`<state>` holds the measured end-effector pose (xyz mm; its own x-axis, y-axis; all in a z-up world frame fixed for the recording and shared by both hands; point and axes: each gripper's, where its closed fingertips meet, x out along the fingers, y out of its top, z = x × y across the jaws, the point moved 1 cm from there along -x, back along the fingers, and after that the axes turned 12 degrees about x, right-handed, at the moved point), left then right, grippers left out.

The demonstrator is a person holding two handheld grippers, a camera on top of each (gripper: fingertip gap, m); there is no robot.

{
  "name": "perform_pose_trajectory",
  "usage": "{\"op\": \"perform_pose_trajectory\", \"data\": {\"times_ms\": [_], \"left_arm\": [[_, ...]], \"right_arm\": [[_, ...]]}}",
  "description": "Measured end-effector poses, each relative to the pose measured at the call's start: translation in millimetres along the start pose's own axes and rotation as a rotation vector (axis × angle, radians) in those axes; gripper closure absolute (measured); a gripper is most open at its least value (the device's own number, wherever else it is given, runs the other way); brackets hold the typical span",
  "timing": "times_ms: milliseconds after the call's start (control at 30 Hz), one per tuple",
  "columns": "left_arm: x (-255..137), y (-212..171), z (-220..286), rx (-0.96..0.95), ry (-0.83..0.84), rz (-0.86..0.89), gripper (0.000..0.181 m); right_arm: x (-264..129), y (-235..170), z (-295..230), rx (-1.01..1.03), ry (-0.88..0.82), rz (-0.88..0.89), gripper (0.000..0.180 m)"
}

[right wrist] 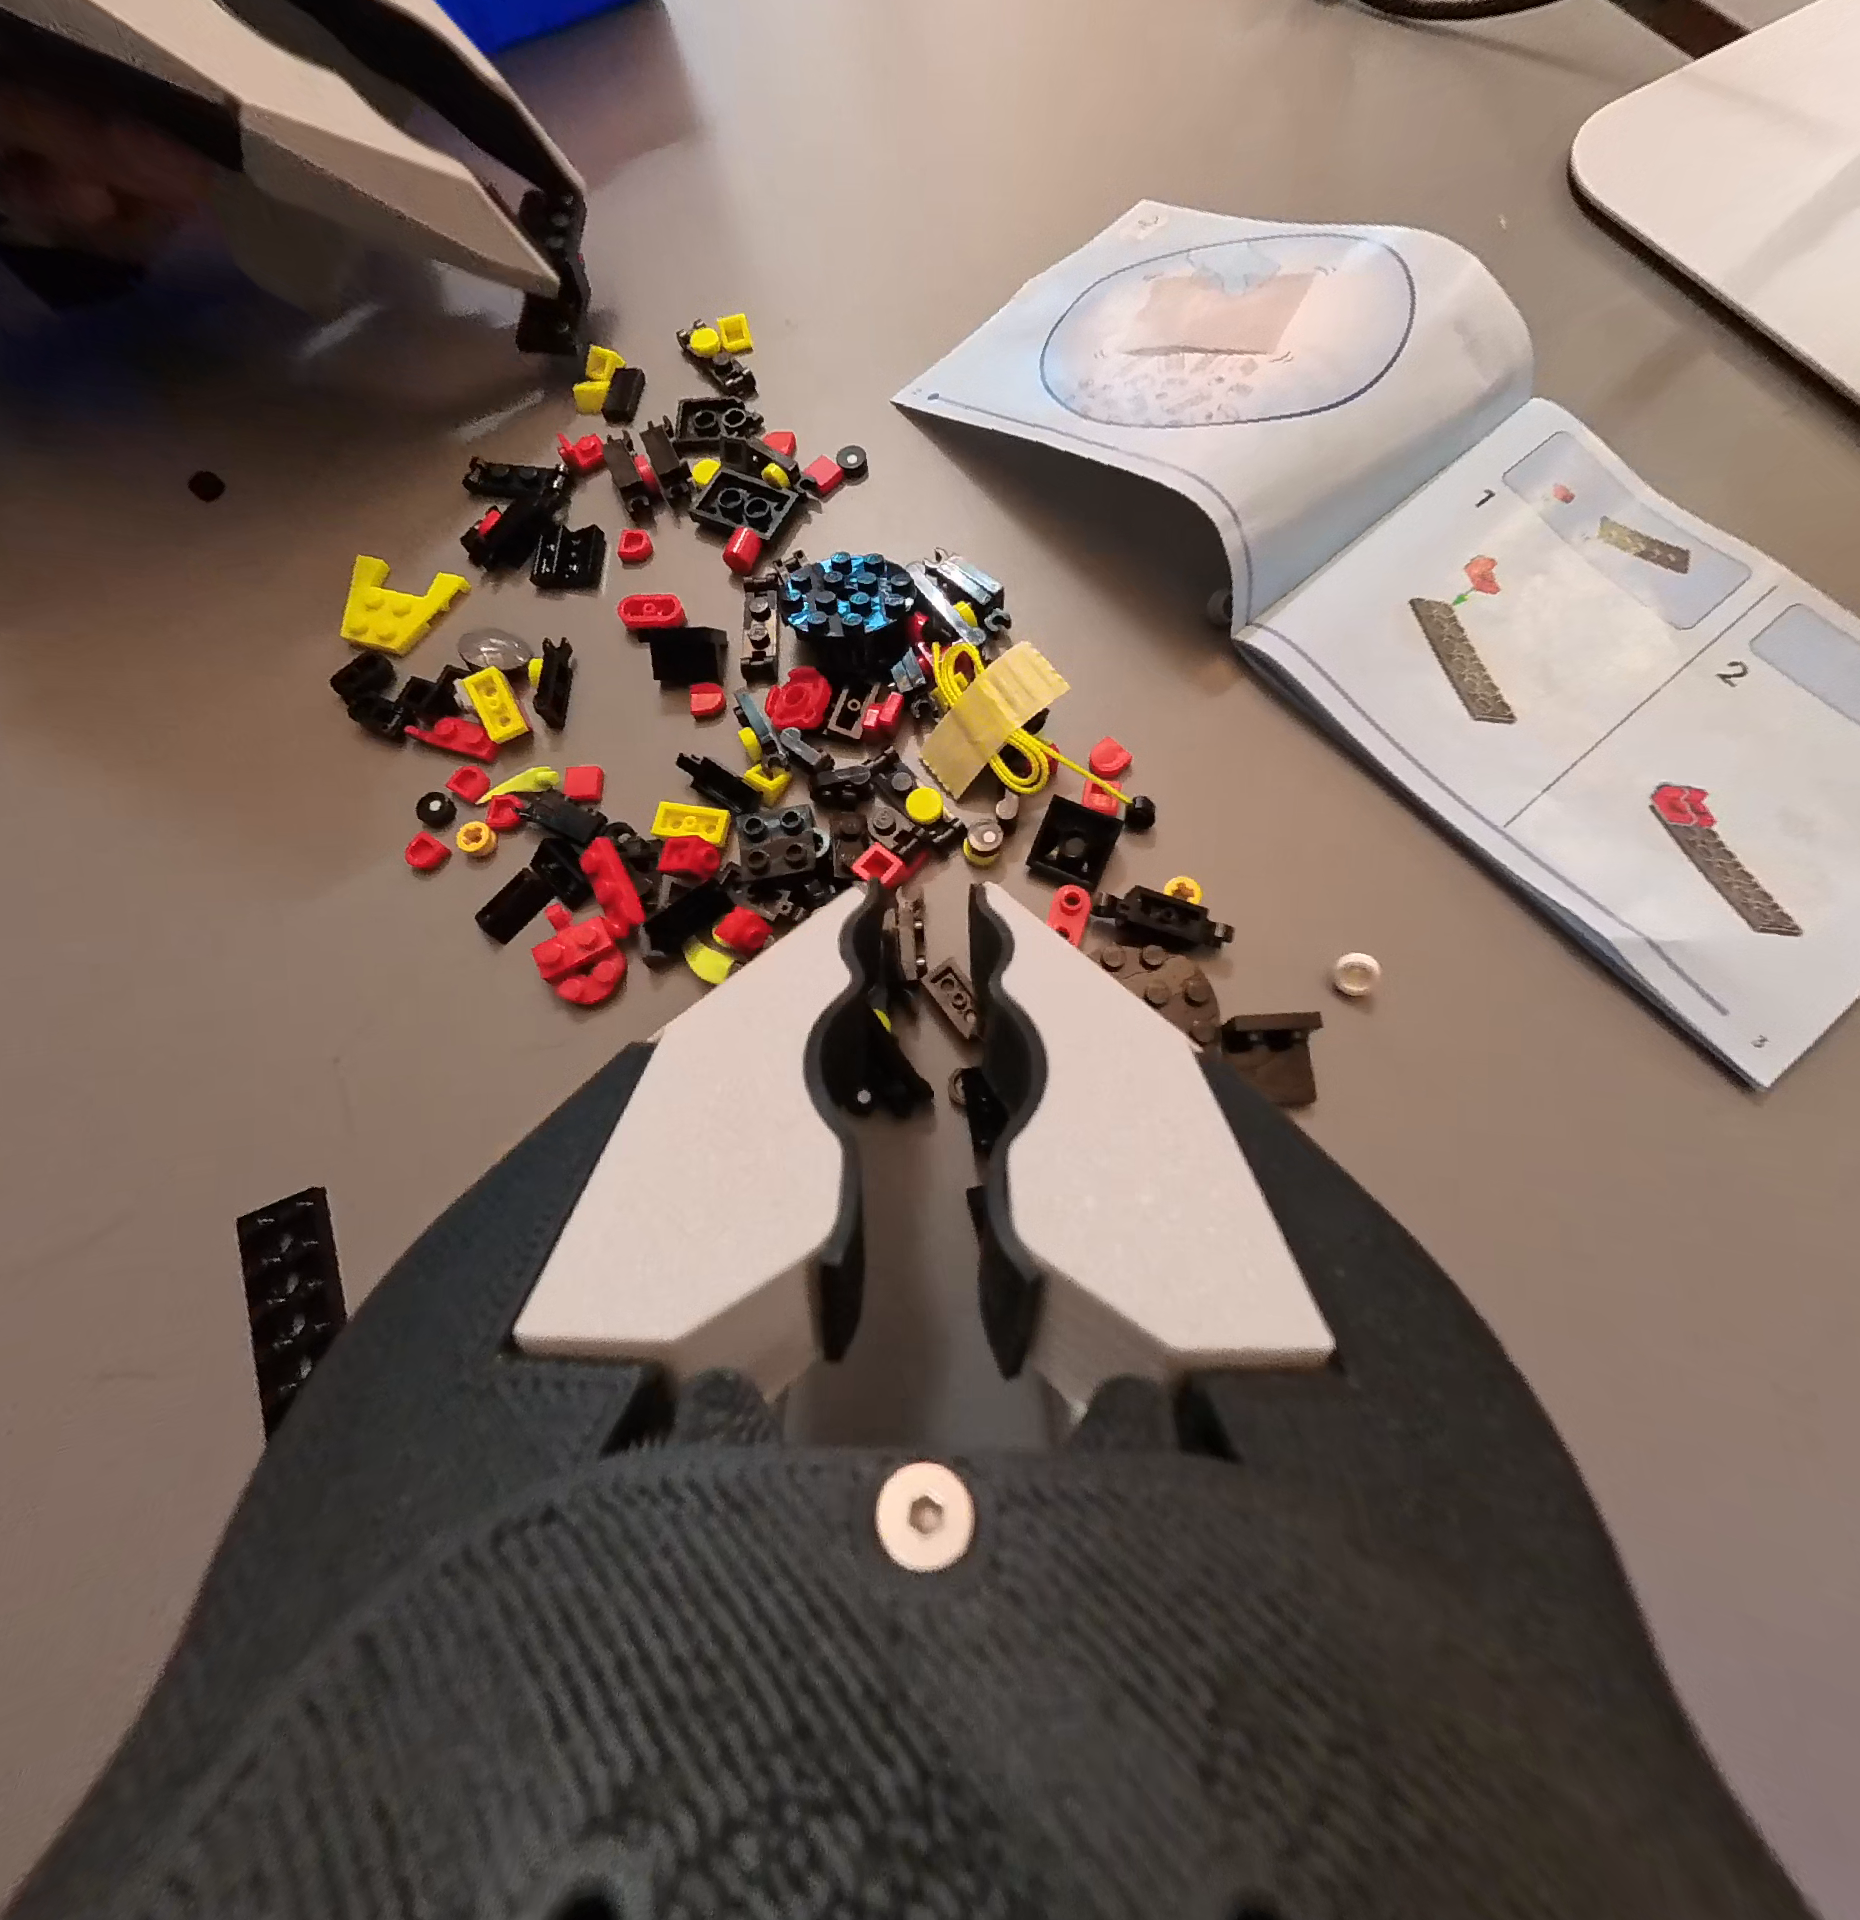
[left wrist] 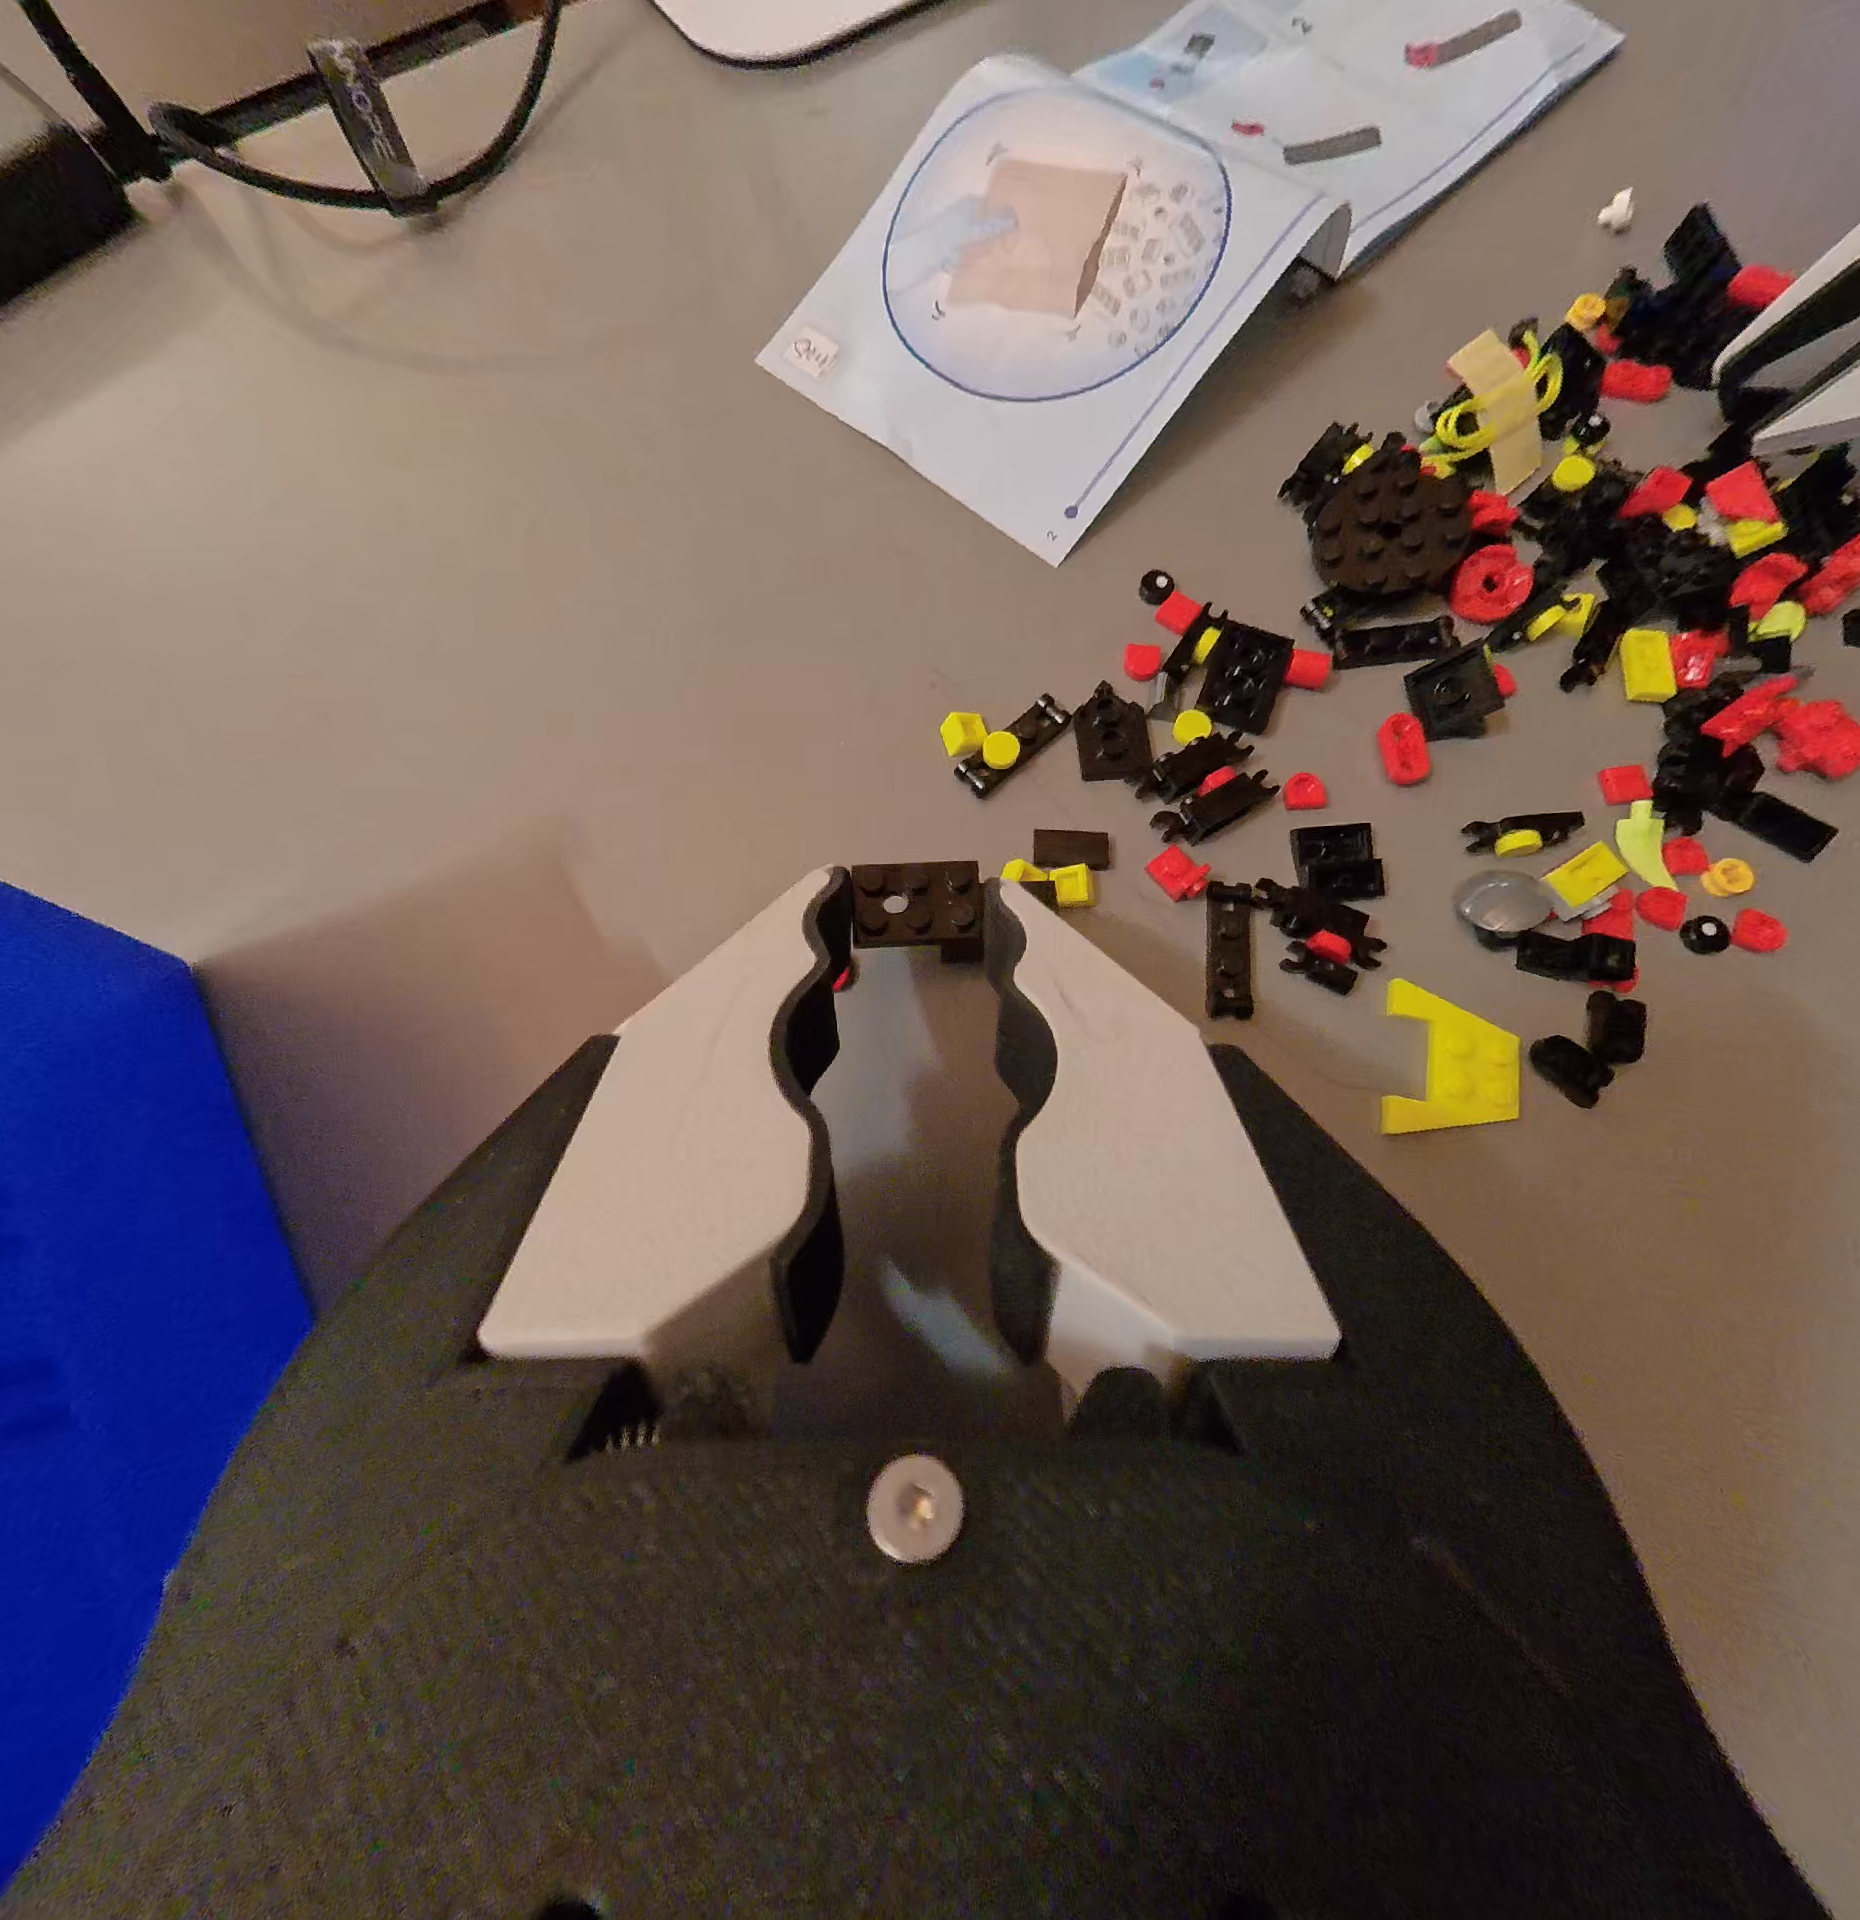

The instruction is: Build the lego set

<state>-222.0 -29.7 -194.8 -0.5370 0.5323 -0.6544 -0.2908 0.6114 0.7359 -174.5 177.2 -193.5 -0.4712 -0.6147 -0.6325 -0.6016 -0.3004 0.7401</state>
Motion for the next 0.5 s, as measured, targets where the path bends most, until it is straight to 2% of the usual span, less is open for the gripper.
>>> {"op": "perform_pose_trajectory", "data": {"times_ms": [500], "left_arm": [[2.2, -0.6, 5.9, 0.011, -0.028, 0.001, 0.154]], "right_arm": [[0.6, 0.7, -3.6, 0.016, 0.022, 0.007, 0.166]]}}
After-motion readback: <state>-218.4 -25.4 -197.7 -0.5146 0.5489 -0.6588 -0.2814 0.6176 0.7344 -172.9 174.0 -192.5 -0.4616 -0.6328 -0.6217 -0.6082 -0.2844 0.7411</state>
